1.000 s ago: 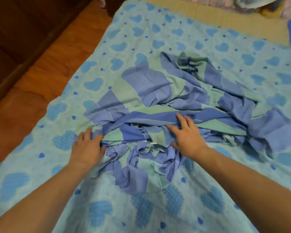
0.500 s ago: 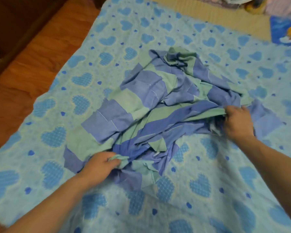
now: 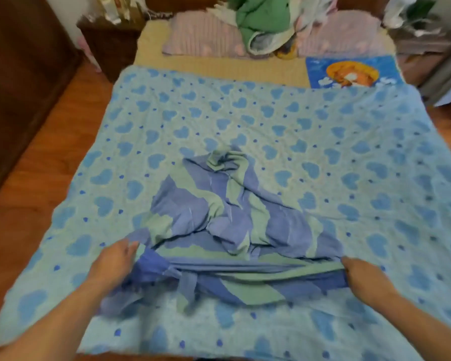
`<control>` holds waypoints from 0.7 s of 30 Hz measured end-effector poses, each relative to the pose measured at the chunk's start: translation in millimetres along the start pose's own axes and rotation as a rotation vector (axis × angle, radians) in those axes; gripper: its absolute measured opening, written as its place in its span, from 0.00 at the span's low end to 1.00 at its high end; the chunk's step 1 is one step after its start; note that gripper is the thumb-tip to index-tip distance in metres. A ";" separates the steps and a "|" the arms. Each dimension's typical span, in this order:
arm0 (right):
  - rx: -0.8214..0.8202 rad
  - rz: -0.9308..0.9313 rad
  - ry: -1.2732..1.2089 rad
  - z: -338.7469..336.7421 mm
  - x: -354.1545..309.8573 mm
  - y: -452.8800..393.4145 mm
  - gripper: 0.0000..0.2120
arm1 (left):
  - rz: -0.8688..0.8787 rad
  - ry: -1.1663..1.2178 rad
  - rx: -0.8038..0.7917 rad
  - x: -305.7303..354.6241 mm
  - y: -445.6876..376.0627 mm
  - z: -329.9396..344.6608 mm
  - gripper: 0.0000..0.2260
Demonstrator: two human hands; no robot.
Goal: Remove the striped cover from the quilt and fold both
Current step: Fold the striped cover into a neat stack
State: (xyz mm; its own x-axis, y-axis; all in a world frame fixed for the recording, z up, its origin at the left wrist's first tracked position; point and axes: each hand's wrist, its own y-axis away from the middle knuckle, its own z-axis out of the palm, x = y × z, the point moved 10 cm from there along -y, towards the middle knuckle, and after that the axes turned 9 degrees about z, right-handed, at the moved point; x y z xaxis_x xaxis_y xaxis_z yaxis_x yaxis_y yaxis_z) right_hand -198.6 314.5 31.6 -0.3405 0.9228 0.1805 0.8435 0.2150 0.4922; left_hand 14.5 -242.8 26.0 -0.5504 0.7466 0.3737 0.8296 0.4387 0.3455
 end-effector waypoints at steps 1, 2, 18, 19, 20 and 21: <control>0.097 0.038 -0.074 -56.4 13.0 -14.7 0.13 | 0.007 -0.002 0.103 28.4 -11.1 -48.2 0.17; 0.251 0.065 -0.206 -122.9 28.0 -27.8 0.12 | 0.025 -0.023 0.237 64.6 -21.6 -107.7 0.19; 0.606 -0.065 -0.225 -343.9 118.9 62.3 0.05 | 0.011 -0.421 0.787 193.8 46.0 -349.1 0.06; 0.612 -0.068 -0.316 -310.2 116.5 64.3 0.07 | -0.090 -0.364 0.697 161.4 38.8 -322.1 0.06; 0.633 -0.084 -0.468 -280.0 109.3 72.6 0.10 | -0.153 -0.337 0.630 138.4 37.3 -288.8 0.05; 0.615 -0.127 -0.629 -247.9 94.0 80.9 0.11 | -0.198 -0.351 0.593 125.4 41.8 -254.6 0.05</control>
State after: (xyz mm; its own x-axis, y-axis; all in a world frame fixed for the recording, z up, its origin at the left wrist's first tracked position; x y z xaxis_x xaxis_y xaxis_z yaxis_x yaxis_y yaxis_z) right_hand -265.3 339.4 299.4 -0.3082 0.8463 -0.4344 0.9504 0.2943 -0.1009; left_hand -43.8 -258.2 306.5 -0.7158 0.6980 0.0187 0.6836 0.7060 -0.1850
